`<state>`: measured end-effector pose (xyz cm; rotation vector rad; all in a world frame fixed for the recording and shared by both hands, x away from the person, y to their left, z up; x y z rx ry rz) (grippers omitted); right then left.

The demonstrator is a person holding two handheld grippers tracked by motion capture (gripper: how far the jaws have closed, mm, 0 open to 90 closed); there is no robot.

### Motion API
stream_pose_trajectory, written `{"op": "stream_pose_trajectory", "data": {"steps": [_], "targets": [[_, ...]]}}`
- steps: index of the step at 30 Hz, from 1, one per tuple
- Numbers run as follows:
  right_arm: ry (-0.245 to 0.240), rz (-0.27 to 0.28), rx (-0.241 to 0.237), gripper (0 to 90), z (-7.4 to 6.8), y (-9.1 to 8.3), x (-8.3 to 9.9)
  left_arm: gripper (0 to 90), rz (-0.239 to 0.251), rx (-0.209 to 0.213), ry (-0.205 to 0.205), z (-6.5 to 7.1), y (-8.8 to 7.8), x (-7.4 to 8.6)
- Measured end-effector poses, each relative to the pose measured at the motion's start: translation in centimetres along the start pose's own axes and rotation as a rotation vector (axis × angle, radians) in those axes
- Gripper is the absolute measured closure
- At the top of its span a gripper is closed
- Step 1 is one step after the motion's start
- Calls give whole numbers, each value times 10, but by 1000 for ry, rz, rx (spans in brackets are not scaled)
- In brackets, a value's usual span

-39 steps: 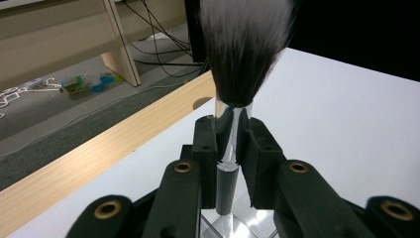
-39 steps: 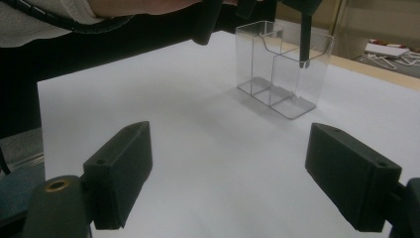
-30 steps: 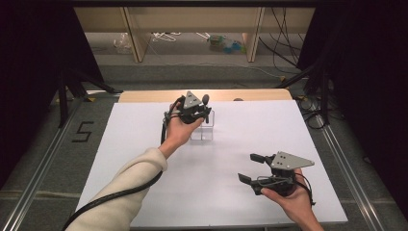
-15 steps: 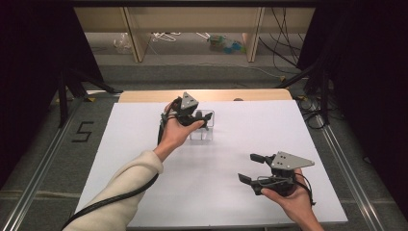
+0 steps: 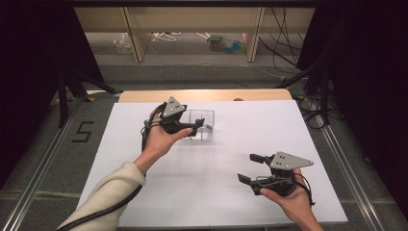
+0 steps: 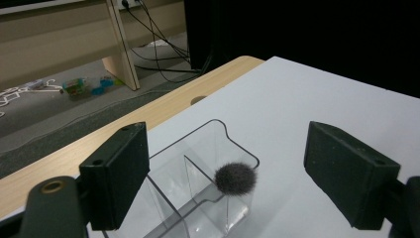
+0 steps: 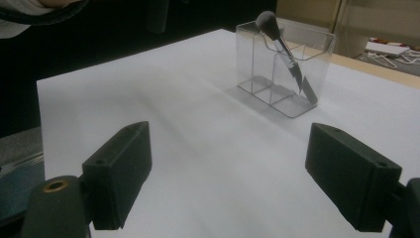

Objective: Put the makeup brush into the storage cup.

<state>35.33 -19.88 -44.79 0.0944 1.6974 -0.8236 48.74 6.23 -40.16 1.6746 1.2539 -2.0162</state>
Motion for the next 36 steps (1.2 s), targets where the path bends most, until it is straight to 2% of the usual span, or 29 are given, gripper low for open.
{"op": "stream_pose_trajectory", "data": {"steps": [12, 14, 25, 27, 33, 34, 35, 36], "targets": [[1, 4, 2, 190, 0, 0, 0, 177, 37, 21, 11, 7, -33, 8], [1, 5, 4, 189, 1, 0, 0, 177, 50, 26, 9, 8, -42, 13], [5, -14, 16, 185, 2, -2, 0, 182, 65, 38, -3, 8, -63, 32], [6, 25, 2, 183, 1, 1, -1, 182, 72, 36, -16, 6, -68, 35], [6, -12, 18, 183, 2, -3, 0, 185, 79, 27, -12, 4, -77, 41], [7, -11, 15, 183, 1, -3, 0, 185, 85, 31, -26, 6, -79, 44], [7, -10, 16, 183, 1, -3, 0, 185, 87, 35, -20, 6, -81, 46], [6, -10, 17, 183, 1, -3, 0, 185, 102, 22, 4, 4, -82, 46]]}}
Point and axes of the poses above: each handheld gripper's, and its own axes: y roughly forward along the jaws, x roughly out of its underside, z roughly to its right, the point moved 5 cm from there along y, roughly forward along the jaws, and after that the axes turned 7 degrees about -z, right-handed, at the moved point
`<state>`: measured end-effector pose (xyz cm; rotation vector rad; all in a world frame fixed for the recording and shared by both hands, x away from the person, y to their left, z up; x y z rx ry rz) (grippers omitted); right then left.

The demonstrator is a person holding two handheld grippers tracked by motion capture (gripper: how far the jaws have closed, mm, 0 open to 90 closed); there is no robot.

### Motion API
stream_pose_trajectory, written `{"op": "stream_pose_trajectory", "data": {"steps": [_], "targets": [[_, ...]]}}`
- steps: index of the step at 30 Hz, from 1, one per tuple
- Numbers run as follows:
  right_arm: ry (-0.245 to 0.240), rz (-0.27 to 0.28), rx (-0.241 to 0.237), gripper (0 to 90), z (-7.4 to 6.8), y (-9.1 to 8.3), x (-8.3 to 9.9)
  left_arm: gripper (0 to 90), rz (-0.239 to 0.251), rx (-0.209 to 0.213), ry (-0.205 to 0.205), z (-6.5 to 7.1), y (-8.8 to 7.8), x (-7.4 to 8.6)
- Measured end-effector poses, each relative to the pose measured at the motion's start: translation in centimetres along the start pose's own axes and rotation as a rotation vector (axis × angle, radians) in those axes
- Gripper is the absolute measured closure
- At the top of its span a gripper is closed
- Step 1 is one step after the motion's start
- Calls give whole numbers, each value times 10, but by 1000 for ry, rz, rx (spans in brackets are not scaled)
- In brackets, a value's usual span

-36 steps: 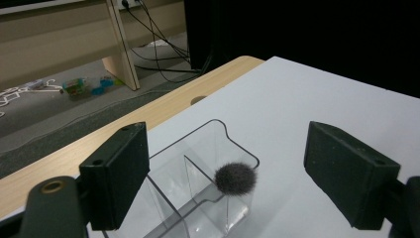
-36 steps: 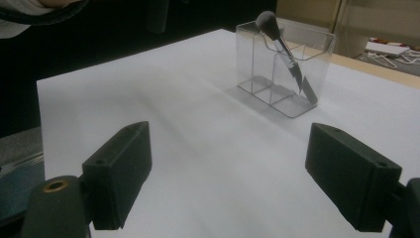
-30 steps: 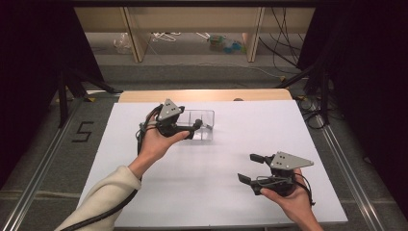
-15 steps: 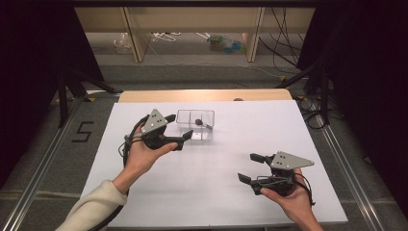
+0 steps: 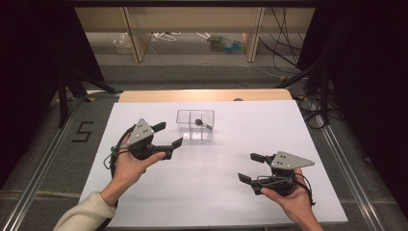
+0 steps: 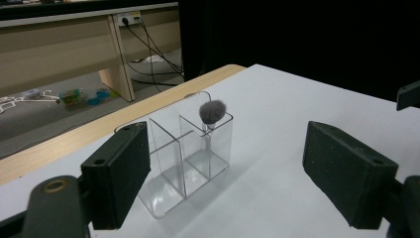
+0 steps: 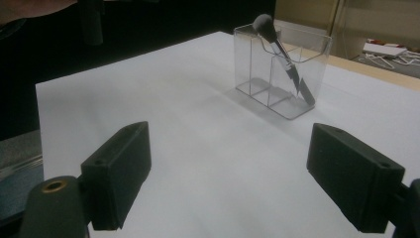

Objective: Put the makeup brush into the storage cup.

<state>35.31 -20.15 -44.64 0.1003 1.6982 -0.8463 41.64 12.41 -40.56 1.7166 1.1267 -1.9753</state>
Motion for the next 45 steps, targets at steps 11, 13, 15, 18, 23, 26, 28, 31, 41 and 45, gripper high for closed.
{"op": "stream_pose_trajectory", "data": {"steps": [11, 13, 15, 18, 23, 26, 28, 31, 41, 45], "targets": [[2, 18, -8, 180, -1, 1, -1, 185, 18, -4, -19, 3, -26, 19], [2, 22, -9, 180, -1, 1, -1, 185, 21, -3, -29, 4, -30, 23], [1, 18, -13, 178, 0, 0, -1, 185, 23, -3, -34, 5, -34, 27], [1, 24, -10, 179, 0, 1, -2, 183, 35, 0, -42, 6, -40, 32], [9, 10, -15, 179, -2, 1, -1, 181, 61, -3, -47, 8, -52, 37], [11, 14, -16, 178, -2, 1, -1, 179, 78, 5, -50, 10, -57, 40], [12, 7, -18, 178, -2, 2, -1, 179, 74, 3, -34, 11, -59, 42], [8, 5, -23, 178, -3, 2, -1, 179, 79, 7, -41, 14, -61, 44], [10, -5, -20, 172, -3, 3, 0, 174, 51, 7, -30, 17, -74, 63], [-6, 8, -12, 171, -1, 5, 0, 174, 40, 8, -34, 15, -73, 67]]}}
Point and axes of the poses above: each handheld gripper's, and its own axes: y roughly forward along the jaws, x roughly out of its underside, z roughly to its right, the point moved 5 cm from there along y, roughly forward along the jaws, and after that the axes turned 7 degrees about -z, right-handed, at the moved point
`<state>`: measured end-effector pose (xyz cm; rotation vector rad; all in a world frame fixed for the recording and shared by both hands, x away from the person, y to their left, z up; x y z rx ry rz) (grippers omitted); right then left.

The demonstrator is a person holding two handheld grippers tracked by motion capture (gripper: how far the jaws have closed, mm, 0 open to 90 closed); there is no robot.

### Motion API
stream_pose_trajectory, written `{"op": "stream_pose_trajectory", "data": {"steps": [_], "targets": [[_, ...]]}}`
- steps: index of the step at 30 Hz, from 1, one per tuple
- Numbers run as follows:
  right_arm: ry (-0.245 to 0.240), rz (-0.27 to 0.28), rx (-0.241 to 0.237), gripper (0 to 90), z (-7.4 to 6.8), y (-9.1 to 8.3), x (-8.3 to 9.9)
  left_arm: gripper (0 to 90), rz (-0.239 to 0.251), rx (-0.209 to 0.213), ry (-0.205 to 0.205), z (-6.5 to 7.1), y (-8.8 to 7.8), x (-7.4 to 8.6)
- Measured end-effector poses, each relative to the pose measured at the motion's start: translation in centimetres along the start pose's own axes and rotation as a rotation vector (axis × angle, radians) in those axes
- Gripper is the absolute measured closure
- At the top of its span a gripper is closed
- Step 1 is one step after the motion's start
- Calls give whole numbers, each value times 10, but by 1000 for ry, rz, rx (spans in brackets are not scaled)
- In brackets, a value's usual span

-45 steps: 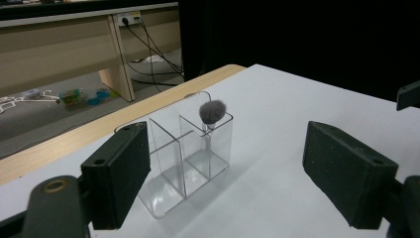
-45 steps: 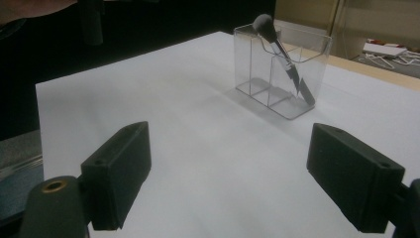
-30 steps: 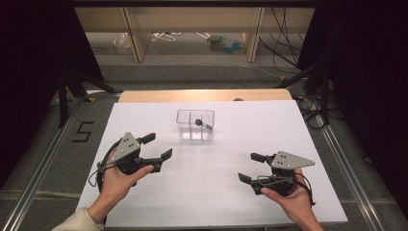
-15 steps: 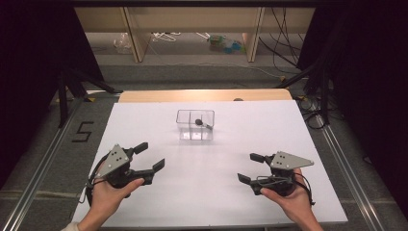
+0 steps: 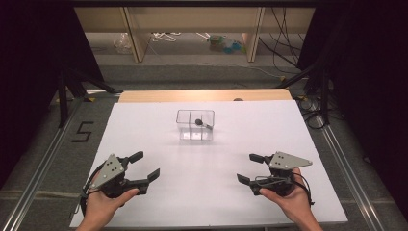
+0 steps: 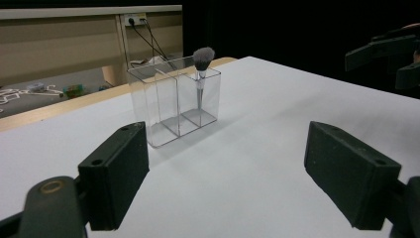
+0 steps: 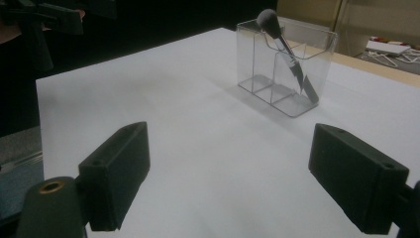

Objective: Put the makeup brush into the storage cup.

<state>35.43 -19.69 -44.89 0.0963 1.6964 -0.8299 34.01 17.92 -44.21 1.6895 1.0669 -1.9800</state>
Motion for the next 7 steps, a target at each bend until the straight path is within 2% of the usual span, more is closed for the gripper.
{"op": "stream_pose_trajectory", "data": {"steps": [2, 4, 5, 6, 7], "targets": [[22, -7, -13, 169, -1, 1, 1, 174, 4, 4, -4, 0, 2, 0], [10, 9, -6, 168, 2, 2, 1, 174, -6, 2, -1, 1, 2, 1], [6, 11, -4, 167, 2, 2, 1, 174, -11, 3, -14, 1, 2, 2], [27, -5, -13, 166, 1, 1, 2, 174, -12, 2, -9, 1, 3, 2], [27, -5, -13, 166, 1, 1, 2, 174, -12, 2, -9, 1, 3, 2]]}}
Point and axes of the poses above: each handheld gripper's, and its own axes: y roughly forward along the jaws, x roughly out of its underside, z roughly to its right, the point moved 5 cm from there along y, roughly forward along the jaws, and after that the axes turned 7 degrees about -z, right-handed, at the moved point
